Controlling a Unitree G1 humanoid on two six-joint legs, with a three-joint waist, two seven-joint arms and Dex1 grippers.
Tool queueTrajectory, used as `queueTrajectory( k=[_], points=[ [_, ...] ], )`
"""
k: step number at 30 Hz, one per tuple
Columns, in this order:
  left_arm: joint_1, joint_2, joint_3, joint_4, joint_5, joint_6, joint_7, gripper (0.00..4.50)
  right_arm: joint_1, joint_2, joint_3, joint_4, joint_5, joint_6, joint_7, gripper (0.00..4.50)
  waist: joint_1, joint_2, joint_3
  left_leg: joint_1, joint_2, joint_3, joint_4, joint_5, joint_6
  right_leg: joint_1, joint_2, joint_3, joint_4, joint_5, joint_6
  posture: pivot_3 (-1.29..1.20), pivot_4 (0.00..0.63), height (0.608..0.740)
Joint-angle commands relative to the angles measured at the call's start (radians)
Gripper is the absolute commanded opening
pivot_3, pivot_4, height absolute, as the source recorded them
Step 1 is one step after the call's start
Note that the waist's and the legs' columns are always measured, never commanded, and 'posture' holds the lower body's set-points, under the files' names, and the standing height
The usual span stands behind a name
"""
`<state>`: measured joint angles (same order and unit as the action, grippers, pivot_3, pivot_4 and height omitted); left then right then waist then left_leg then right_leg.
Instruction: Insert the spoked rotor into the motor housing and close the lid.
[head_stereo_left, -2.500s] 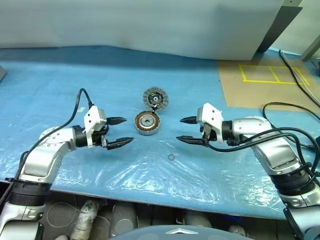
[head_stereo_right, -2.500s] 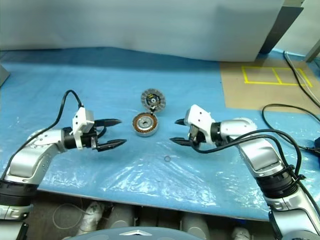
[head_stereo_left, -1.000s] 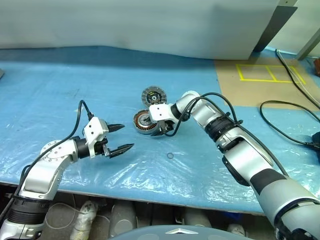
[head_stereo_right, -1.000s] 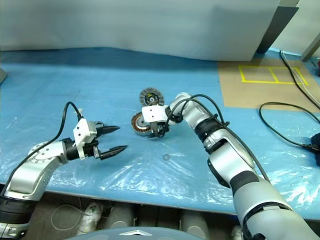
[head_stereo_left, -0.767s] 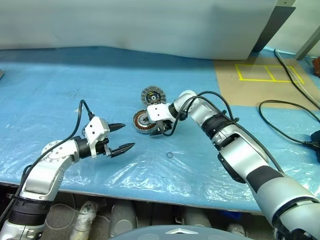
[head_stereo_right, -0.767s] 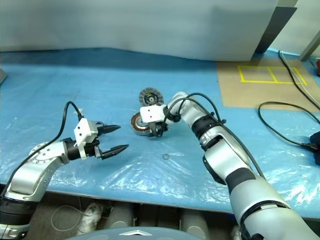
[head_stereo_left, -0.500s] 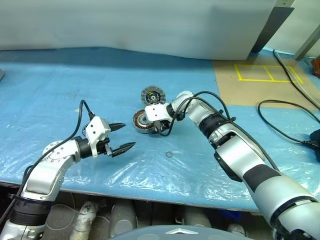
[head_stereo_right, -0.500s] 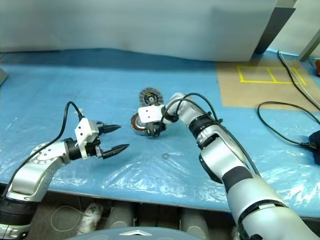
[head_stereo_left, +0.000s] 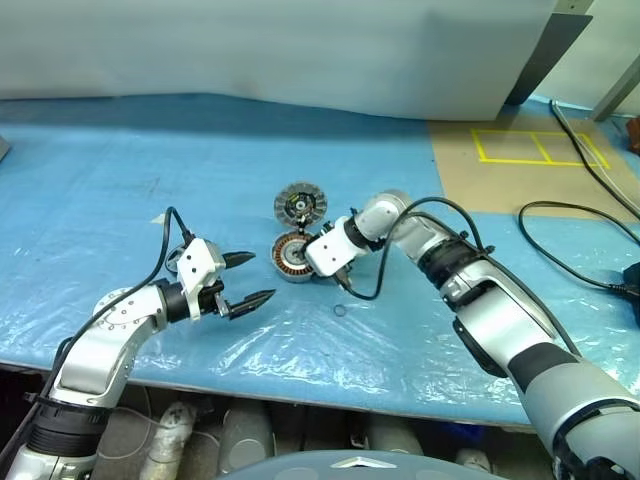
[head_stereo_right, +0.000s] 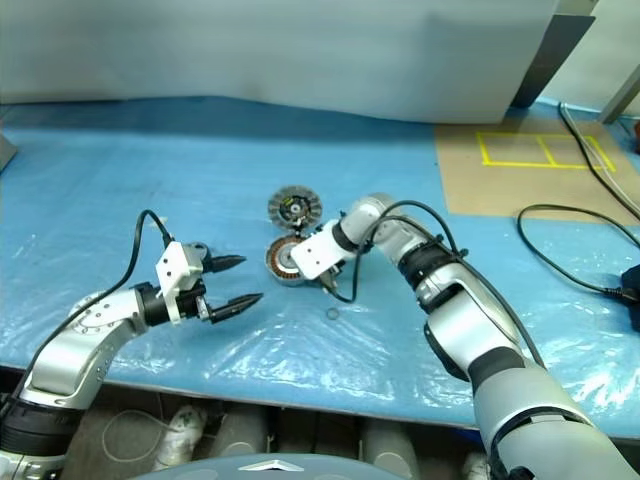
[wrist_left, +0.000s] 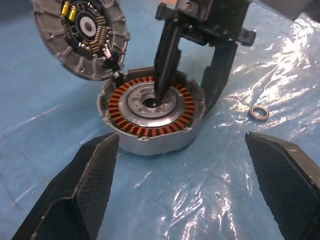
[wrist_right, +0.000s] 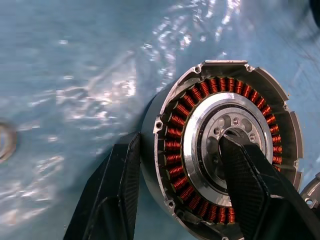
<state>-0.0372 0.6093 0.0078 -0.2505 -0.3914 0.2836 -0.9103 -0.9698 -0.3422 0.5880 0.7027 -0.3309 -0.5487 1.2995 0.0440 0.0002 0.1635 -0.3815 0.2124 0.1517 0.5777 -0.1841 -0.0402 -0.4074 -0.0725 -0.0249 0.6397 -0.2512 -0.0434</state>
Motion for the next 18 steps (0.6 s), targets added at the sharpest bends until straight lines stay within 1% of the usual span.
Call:
queueTrajectory(
  k=[1,7,10,13,15,17,18],
  points=[
    [0.001,0.002,0.005,-0.043,-0.008,-0.005,0.003,4.26,0.065,-0.025,0.031,-0.129,0.022,0.044,0.079,2.07,-0.001,0.000,0.000,0.000,0.000,0.000,0.000,0.000,0.000,0.000,0.000,0.000,0.000,0.000,0.000,0.00,0.150,0.740],
    [0.019,0.009,0.006,-0.040,-0.013,-0.006,-0.014,4.26,0.152,-0.048,0.020,-0.295,0.071,0.156,0.115,2.07,-0.001,0.000,0.000,0.002,0.000,0.000,0.000,0.000,0.000,0.000,0.000,0.001,0.000,0.000,0.000,0.00,0.150,0.740],
    [0.027,0.012,0.001,-0.037,-0.009,-0.010,-0.023,4.26,0.160,-0.042,0.018,-0.300,0.053,0.174,0.079,2.07,-0.003,0.000,0.000,0.002,0.000,0.000,0.000,0.000,0.000,0.000,0.000,0.001,0.000,0.000,0.000,0.00,0.150,0.740],
    [0.031,0.014,0.002,-0.040,-0.009,-0.008,-0.029,4.26,0.173,-0.039,0.014,-0.324,0.069,0.189,0.075,2.07,-0.004,0.000,0.000,0.002,0.000,0.001,0.000,0.000,0.000,0.000,0.000,0.001,0.000,0.000,0.000,0.00,0.150,0.740],
    [0.032,0.014,0.001,-0.038,-0.008,-0.008,-0.032,4.26,0.185,-0.042,0.012,-0.349,0.085,0.219,0.094,2.79,-0.004,0.000,0.000,0.002,0.000,0.001,0.000,0.000,0.000,0.000,0.000,0.001,0.000,0.000,0.000,0.00,0.150,0.740],
    [0.032,0.016,0.000,-0.039,-0.009,-0.007,-0.037,4.26,0.187,-0.046,0.006,-0.362,0.066,0.250,0.073,3.34,-0.003,0.000,0.000,0.002,0.000,0.001,0.000,0.000,0.000,0.000,0.000,0.001,0.000,0.000,0.000,0.00,0.150,0.740],
    [0.032,0.017,0.000,-0.039,-0.011,-0.006,-0.039,4.26,0.188,-0.049,0.000,-0.374,0.072,0.270,0.076,3.34,-0.004,0.000,0.000,0.002,0.000,0.001,-0.001,0.000,0.000,0.000,0.000,0.002,0.000,0.000,0.000,0.00,0.150,0.740]
  ],
)
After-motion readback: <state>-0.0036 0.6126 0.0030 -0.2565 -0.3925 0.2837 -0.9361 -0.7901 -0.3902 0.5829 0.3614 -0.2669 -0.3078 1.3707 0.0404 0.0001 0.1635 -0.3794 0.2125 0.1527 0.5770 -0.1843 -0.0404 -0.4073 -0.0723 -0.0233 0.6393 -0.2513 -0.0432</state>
